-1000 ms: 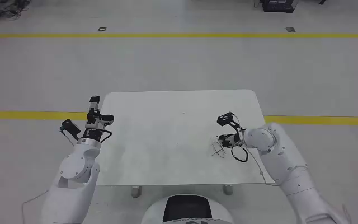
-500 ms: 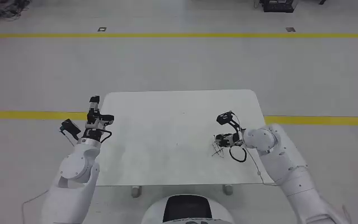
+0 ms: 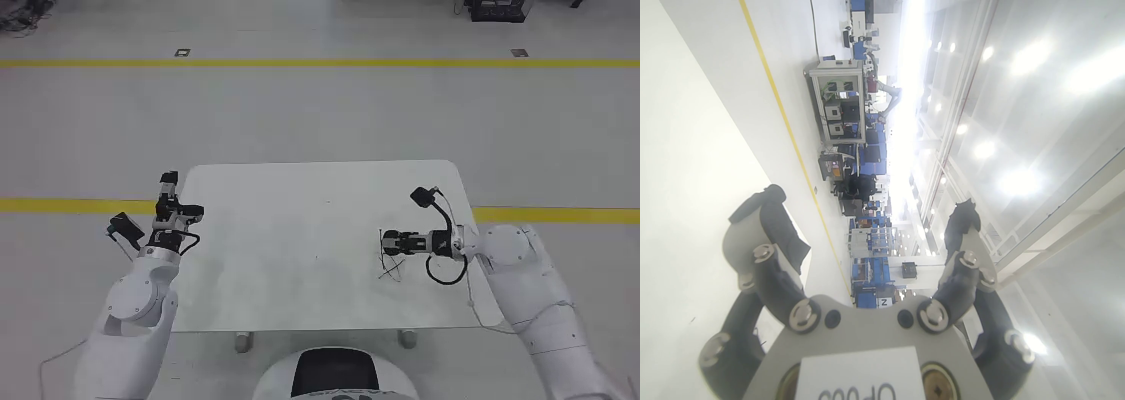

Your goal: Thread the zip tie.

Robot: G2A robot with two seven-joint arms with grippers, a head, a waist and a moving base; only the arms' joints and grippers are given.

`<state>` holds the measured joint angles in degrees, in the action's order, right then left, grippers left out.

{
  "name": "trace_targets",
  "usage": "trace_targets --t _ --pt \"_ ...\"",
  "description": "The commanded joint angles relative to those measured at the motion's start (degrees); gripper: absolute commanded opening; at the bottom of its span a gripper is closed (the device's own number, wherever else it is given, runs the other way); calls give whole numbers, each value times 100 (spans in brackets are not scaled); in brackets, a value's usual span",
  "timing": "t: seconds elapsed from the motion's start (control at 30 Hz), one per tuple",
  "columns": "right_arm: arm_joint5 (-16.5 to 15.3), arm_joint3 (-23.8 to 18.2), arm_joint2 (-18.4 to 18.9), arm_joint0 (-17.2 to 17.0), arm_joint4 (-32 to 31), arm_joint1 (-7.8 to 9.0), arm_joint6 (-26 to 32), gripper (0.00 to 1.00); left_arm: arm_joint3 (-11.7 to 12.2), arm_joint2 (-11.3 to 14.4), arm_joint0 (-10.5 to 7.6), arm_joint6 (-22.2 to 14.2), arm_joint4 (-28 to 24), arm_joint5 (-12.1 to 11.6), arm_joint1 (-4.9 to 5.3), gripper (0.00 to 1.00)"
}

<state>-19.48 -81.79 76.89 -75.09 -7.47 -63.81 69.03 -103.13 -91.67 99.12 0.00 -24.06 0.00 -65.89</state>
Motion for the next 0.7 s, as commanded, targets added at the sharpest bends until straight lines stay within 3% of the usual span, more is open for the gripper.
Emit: trace_targets --t 0.0,0.47,0.53,0.57,0.67 --pt "0 1 -3 0 -11 -1 -6 0 0 0 0 0 0 0 0 100" --pt "35 2 7 -26 45 -4 -139 0 -29 24 -6 -22 78 -26 0 100" --pt "29 40 59 -66 212 9 -206 0 -165 143 45 -73 568 -265 4 100" --pt "17 99 115 -80 365 23 -181 0 -270 268 148 -116 859 -543 -2 100" --pt "22 255 220 -64 685 53 -53 0 -388 471 288 -12 1748 -834 -3 100"
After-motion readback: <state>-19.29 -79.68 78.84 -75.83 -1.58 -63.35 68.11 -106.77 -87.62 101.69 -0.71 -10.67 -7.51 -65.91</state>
